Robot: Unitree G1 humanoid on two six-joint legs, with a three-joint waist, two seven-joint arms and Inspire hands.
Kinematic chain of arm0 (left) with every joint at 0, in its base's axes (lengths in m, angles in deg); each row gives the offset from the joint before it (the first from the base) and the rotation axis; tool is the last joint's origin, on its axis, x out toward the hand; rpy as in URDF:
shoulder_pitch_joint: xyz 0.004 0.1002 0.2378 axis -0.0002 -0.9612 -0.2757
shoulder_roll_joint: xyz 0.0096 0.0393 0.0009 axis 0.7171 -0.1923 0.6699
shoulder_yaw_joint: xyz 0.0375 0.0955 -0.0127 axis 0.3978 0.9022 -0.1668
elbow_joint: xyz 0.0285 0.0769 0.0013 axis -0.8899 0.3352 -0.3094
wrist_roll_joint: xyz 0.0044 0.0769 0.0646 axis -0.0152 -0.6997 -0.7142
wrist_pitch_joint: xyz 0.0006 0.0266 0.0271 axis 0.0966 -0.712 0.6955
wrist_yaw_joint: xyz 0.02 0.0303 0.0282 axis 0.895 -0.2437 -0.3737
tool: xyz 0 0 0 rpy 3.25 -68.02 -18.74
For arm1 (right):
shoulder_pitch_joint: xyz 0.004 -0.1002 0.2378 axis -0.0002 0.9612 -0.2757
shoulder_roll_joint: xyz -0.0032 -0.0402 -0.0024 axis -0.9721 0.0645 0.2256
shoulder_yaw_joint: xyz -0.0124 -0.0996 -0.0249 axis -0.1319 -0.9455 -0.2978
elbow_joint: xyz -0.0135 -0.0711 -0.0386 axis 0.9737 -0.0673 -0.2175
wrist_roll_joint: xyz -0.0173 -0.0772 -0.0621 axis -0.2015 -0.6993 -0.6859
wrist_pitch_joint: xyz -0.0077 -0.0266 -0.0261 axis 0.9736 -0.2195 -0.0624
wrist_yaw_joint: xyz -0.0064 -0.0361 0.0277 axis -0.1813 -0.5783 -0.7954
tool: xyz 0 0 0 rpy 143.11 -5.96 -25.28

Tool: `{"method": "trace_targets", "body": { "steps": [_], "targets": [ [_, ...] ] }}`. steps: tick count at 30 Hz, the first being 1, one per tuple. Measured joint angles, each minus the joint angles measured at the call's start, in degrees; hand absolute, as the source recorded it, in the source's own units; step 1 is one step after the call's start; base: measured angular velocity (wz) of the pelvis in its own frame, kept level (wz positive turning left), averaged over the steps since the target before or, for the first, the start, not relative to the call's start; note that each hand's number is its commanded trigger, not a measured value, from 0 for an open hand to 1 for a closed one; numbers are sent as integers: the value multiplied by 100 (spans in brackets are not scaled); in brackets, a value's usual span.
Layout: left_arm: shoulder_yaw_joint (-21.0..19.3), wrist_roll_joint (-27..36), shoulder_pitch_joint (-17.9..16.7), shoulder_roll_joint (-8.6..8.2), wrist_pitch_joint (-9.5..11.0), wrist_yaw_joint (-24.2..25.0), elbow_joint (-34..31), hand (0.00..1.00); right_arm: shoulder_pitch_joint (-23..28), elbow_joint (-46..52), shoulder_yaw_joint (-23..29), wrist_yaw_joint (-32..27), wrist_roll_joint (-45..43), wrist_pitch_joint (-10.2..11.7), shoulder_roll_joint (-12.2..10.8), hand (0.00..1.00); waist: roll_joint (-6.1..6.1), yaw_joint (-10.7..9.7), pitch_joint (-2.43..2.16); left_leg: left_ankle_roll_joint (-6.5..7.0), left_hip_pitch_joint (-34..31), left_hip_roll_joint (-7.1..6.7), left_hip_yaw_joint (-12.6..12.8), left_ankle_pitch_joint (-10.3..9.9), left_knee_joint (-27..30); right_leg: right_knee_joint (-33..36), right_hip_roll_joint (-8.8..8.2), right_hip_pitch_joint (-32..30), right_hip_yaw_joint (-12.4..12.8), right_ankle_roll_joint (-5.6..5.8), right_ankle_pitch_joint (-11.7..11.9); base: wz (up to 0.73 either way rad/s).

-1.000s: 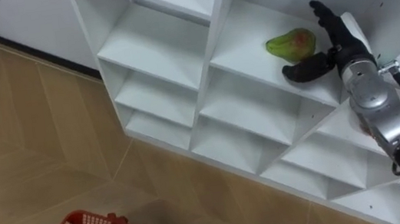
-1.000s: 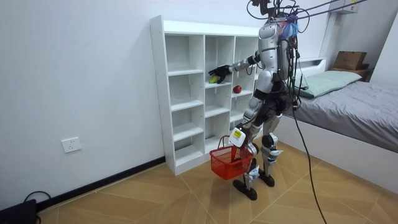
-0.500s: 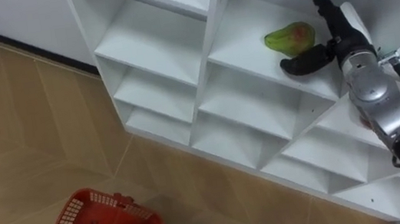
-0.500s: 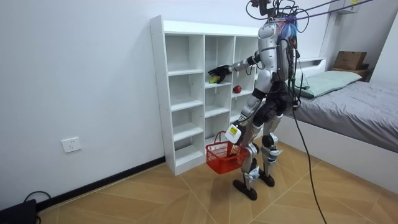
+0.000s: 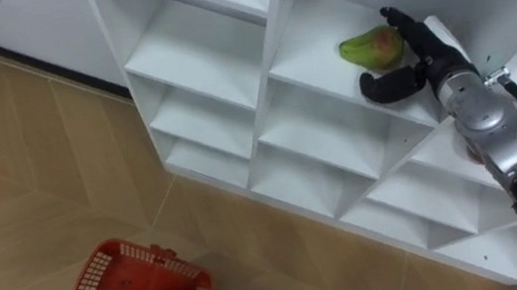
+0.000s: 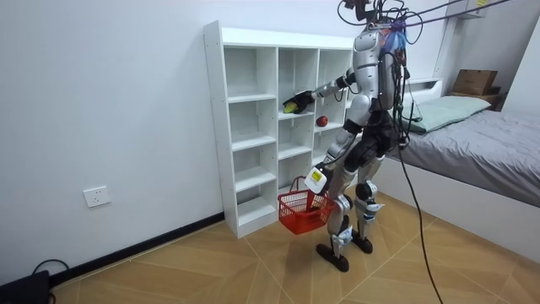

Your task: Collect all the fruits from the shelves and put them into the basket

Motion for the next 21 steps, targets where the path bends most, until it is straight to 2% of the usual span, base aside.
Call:
{"method": "trace_targets", "body": {
  "steps": [7,8,9,11,21],
  "targets": [
    [8,5,4,-15,7,73,9,100,2,-25,-13,161,-19,-1,49,0,-3,29,26,-10,52,-10,-13,18,-34,-23,6,48,-15,-5,4,0],
    [8,5,4,-21,8,73,9,100,2,-25,-13,162,-24,-1,49,44,-4,29,26,-11,52,-10,-12,17,-34,-23,6,48,-14,-5,4,0],
    [9,10,5,-32,10,73,10,100,1,-24,-13,166,-23,-1,49,60,-8,30,27,-13,56,-11,-10,16,-38,-23,4,49,-13,-5,4,0],
    [36,133,13,-46,14,72,19,100,0,-24,-15,172,-3,-1,49,100,-3,26,35,-11,67,-13,-9,17,-46,-25,3,56,-8,-5,4,0],
    [162,602,91,-68,125,65,91,100,-56,-8,-27,-141,48,4,45,100,-22,26,51,-6,86,-15,4,33,-89,-20,-13,48,9,1,3,0]
  ]
}}
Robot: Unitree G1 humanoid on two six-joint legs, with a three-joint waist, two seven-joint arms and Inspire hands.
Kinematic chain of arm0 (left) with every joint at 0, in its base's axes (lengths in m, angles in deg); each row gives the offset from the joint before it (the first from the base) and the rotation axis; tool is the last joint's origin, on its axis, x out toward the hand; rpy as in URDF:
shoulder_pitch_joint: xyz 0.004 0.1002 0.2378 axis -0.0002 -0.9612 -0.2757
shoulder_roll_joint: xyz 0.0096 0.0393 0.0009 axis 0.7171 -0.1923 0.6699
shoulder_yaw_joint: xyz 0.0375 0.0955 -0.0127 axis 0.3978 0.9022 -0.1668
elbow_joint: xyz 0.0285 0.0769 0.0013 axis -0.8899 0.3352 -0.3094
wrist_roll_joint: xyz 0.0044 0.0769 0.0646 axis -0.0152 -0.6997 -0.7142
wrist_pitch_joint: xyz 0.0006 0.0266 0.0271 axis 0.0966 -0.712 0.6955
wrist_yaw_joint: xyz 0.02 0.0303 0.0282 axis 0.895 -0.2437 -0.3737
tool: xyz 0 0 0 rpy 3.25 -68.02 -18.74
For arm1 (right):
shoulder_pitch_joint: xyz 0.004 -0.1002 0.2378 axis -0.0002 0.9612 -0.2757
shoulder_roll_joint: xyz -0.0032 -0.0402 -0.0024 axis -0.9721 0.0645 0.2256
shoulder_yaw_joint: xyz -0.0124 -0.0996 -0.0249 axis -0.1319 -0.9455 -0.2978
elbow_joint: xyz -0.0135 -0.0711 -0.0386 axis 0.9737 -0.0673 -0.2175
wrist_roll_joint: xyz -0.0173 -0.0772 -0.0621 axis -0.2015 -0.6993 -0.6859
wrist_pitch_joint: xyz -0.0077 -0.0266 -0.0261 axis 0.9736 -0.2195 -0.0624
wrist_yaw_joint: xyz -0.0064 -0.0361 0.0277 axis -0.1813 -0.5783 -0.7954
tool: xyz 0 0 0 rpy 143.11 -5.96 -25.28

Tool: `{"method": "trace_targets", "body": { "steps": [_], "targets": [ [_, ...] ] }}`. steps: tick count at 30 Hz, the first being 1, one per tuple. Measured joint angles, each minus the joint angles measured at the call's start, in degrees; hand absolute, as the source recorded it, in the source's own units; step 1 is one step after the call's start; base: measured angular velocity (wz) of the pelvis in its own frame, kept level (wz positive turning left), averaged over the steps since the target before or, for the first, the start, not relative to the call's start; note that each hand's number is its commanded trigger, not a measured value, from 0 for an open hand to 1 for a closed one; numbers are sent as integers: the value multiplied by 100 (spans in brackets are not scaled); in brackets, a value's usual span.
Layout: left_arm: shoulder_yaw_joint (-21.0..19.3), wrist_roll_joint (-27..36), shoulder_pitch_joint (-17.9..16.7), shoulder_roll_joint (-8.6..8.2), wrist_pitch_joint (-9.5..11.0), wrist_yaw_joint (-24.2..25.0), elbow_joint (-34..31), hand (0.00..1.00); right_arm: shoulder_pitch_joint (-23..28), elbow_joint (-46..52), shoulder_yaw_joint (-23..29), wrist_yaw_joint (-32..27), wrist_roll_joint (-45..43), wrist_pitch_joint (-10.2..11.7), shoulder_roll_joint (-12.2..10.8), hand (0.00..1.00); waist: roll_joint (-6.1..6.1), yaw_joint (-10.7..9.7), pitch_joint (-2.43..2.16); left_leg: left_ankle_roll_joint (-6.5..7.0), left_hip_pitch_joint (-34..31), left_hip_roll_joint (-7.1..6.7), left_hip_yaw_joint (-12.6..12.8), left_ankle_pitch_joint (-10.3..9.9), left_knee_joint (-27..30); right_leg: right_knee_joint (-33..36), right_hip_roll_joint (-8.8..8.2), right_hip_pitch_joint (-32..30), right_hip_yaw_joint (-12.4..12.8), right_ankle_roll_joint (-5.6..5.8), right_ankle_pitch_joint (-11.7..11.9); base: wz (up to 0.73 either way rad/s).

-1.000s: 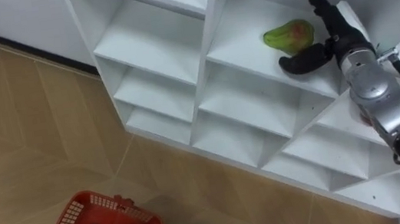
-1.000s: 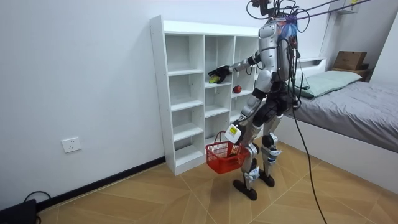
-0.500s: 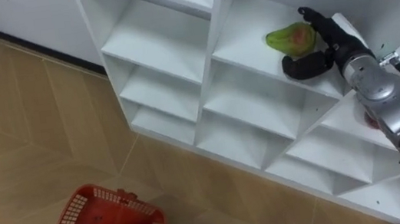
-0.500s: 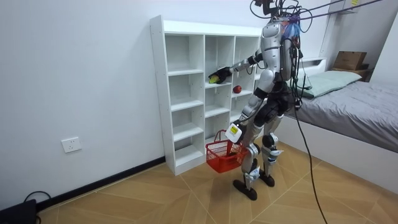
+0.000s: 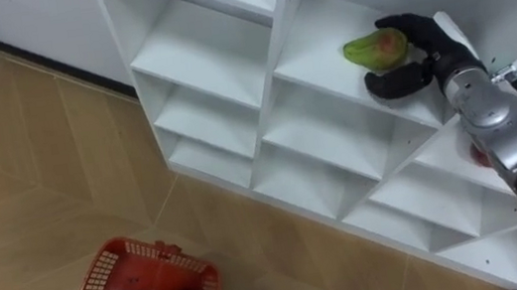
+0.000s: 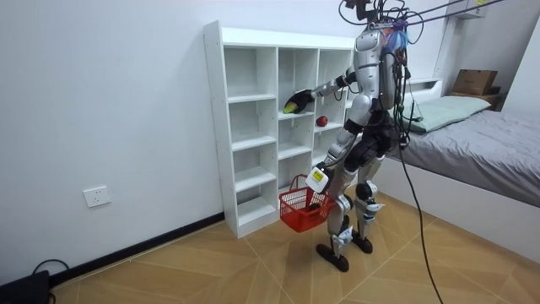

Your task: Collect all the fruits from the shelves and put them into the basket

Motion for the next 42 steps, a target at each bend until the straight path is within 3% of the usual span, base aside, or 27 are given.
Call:
{"method": "trace_targets", "body": {
  "steps": [11,32,38,42],
  "targets": [
    [54,281,11,15,70,41,0,100,-47,5,-57,-268,76,9,2,100,-25,-9,1,9,1,12,2,6,-4,-2,-5,0,5,6,3,0],
    [182,293,14,10,137,22,25,100,-29,81,-174,-31,82,-5,-6,100,-10,-61,9,7,54,-13,20,7,-40,-10,1,35,22,3,2,0],
    [220,291,9,-14,131,-135,64,100,89,253,-46,109,216,-2,-50,100,88,-150,3,13,41,-18,22,4,-29,-28,-1,33,11,6,4,0],
    [226,291,12,-98,122,-229,85,100,138,321,9,365,457,-6,-61,100,262,-199,-80,31,5,-30,32,12,-34,-3,-31,-6,8,16,7,0]
  ]
}}
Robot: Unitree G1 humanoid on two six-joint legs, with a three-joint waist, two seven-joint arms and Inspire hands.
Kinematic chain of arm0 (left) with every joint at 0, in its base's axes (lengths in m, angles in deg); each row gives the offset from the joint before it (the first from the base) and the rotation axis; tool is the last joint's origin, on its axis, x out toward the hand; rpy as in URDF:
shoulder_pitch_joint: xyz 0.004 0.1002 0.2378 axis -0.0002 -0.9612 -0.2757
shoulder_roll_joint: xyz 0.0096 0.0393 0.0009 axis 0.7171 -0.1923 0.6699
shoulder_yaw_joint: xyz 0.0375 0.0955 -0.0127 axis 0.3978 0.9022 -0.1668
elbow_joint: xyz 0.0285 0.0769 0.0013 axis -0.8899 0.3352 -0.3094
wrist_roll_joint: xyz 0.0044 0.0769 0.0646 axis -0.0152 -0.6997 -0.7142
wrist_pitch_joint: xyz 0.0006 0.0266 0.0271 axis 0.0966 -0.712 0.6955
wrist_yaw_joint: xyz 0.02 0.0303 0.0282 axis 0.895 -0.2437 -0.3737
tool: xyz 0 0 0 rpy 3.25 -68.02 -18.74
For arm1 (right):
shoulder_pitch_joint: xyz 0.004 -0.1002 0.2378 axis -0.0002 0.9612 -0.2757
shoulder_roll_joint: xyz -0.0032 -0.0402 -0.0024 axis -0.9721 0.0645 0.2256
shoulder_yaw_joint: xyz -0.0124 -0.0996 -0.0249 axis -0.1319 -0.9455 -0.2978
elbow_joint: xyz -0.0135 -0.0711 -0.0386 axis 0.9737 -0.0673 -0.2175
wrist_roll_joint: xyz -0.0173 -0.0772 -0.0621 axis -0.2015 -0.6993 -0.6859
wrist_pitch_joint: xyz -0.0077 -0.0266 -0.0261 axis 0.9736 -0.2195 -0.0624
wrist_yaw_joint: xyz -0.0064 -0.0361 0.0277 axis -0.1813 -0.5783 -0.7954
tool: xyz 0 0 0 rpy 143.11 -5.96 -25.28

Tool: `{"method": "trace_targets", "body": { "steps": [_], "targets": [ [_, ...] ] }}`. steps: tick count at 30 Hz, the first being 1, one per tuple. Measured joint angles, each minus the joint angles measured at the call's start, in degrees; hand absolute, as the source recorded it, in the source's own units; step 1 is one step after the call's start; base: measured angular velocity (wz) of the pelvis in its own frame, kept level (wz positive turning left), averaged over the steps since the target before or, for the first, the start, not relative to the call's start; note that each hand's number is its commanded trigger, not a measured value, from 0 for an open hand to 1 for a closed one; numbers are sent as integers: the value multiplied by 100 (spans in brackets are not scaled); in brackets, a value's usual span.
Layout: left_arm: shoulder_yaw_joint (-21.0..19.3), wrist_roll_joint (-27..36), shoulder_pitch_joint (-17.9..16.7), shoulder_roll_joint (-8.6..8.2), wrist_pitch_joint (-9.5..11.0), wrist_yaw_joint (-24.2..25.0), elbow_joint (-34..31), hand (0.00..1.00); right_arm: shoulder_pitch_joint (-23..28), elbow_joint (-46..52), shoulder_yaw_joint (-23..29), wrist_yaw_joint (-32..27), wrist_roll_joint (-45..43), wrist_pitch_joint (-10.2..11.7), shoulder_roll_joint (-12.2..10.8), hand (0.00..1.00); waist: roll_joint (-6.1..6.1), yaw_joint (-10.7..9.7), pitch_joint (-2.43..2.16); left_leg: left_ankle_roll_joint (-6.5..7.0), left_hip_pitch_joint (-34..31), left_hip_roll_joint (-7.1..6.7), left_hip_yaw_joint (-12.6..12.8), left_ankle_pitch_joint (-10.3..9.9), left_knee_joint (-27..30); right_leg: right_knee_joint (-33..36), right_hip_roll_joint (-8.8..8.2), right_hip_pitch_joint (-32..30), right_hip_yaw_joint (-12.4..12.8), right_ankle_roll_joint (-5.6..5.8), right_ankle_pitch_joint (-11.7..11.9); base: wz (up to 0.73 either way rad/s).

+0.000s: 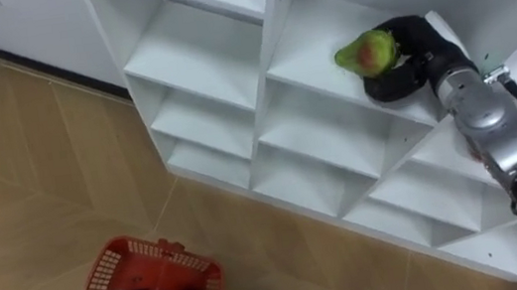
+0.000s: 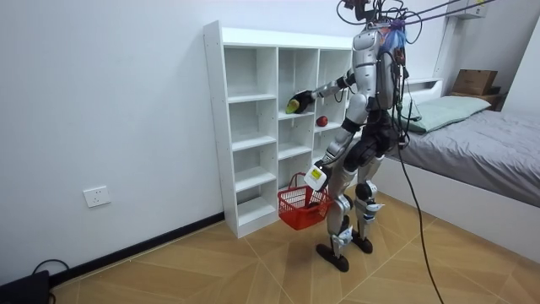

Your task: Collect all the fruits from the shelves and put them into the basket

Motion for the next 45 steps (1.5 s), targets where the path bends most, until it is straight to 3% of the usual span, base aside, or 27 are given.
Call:
{"method": "trace_targets", "body": {
  "steps": [1,4,12,17,22,30,39,45],
  "targets": [
    [0,0,-1,-1,-1,-6,11,100,55,72,0,7,69,5,-12,100,37,2,-26,2,8,2,5,3,-6,6,-10,2,-18,0,0,0],
    [-1,0,-4,-1,-3,-14,44,100,72,103,-1,-3,153,12,-57,100,69,-11,-44,10,63,12,49,17,-77,11,-47,10,-51,-8,-6,-5],
    [-2,233,-1,-13,-3,-167,50,100,195,158,8,138,756,130,-111,100,70,-122,-43,19,132,10,54,16,-105,-8,-64,71,-49,8,-13,0],
    [-5,422,10,-100,-2,-313,103,100,232,187,73,283,1130,133,-137,100,140,-135,2,36,179,11,66,-3,-105,-14,-65,125,-28,25,-25,0],
    [-4,428,64,-205,-3,-360,146,100,234,193,107,387,1885,134,-164,100,187,-141,-7,41,185,5,104,2,-149,4,-69,80,36,36,-32,-3],
    [-3,432,63,-232,-8,-360,260,100,231,144,490,629,1995,130,-402,100,247,-267,-20,45,200,-4,90,4,-113,5,-76,124,-2,39,-28,1],
    [-3,448,69,-350,-9,-376,273,100,243,96,550,684,2148,127,-541,100,388,-339,-41,59,295,-23,130,4,-159,17,-113,170,34,59,-41,-2],
    [45,459,142,-377,7,-407,308,100,306,234,559,696,2157,140,-640,100,392,-459,-39,75,299,-36,155,14,-158,88,-142,138,51,72,-49,0]
  ]
}}
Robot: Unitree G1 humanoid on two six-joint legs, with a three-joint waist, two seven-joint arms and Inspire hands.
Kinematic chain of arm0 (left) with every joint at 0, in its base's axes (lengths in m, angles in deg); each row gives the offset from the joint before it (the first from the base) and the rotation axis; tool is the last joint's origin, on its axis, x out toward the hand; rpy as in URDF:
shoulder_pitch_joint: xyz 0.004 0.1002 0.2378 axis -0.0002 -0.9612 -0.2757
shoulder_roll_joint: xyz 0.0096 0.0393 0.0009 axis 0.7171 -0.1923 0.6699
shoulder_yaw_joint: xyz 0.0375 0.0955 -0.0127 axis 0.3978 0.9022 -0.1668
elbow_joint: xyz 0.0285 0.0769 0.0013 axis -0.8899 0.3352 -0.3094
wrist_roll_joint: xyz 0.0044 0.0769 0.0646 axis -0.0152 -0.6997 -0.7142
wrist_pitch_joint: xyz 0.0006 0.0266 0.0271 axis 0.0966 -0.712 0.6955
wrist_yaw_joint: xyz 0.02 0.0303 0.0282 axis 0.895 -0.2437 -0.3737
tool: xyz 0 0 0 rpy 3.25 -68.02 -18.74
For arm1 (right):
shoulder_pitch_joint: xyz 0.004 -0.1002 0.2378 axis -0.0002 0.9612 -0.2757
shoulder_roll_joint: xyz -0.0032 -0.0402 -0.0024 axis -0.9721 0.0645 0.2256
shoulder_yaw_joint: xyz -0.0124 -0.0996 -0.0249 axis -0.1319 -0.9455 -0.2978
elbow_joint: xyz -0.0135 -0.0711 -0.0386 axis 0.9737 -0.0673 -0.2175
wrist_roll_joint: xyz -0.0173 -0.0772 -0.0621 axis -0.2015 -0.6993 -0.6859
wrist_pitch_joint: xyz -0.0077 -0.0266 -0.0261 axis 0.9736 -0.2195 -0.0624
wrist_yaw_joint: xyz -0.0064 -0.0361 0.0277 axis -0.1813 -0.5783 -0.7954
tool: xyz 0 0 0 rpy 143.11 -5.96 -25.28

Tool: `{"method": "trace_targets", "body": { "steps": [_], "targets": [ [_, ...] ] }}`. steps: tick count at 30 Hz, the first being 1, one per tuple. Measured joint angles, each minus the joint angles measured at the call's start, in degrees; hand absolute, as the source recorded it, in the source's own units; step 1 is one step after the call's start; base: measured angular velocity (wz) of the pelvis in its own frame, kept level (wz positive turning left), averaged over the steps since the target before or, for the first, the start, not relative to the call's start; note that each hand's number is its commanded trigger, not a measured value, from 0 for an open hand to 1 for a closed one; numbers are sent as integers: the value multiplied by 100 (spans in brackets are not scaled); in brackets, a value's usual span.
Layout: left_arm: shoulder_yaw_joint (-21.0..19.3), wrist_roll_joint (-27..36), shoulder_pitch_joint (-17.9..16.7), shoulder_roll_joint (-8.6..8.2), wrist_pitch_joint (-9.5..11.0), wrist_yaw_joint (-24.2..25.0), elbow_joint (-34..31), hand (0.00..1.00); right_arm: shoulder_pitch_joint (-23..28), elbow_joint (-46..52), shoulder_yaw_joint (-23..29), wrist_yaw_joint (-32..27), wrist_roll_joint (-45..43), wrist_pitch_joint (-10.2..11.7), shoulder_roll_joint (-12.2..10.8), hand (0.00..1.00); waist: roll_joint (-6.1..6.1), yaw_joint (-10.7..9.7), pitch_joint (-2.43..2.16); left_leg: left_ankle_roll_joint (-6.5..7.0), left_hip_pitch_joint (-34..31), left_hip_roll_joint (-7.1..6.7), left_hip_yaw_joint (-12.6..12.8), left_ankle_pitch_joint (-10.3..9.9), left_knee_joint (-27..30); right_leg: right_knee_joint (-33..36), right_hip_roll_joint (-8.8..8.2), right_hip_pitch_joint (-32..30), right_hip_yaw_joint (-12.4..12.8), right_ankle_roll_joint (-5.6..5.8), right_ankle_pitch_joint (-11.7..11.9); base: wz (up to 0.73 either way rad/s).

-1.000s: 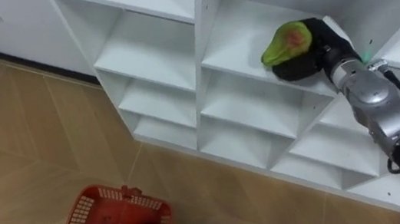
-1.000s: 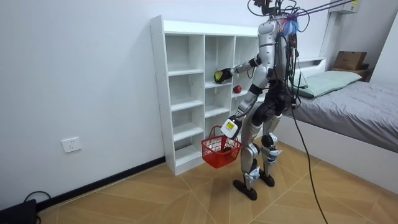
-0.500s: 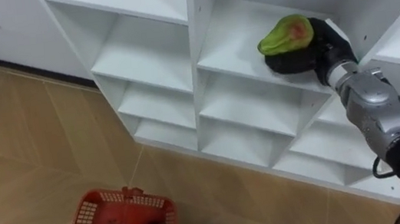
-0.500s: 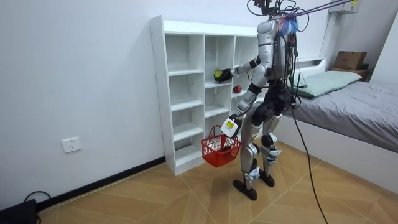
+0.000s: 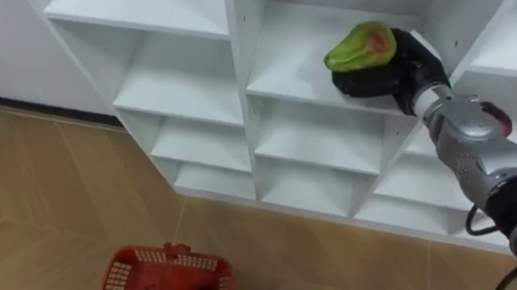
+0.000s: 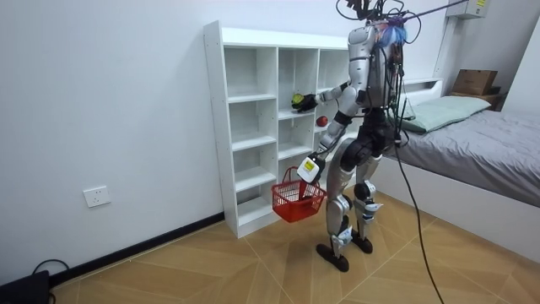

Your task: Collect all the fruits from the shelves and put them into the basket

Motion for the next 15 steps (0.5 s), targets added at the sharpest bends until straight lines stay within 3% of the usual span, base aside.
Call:
{"method": "trace_targets", "body": {
  "steps": [5,8,15],
  "targets": [
    [-1,25,25,-19,39,0,-4,100,235,408,0,-98,-135,8,-63,100,-1,-68,-3,6,1,-1,14,-4,-12,-7,-2,-32,22,1,-22,-1],
    [-8,-14,86,-88,53,-3,12,100,395,676,-28,-62,-301,61,-129,100,-8,-103,-7,9,-2,16,137,-6,-28,63,8,-111,161,-2,-28,-18],
    [17,35,319,-258,217,-83,43,100,735,1051,-118,45,-294,219,-355,100,-16,-355,-12,42,-14,23,270,-30,-21,134,4,-194,307,20,-41,-8]
  ]
}}
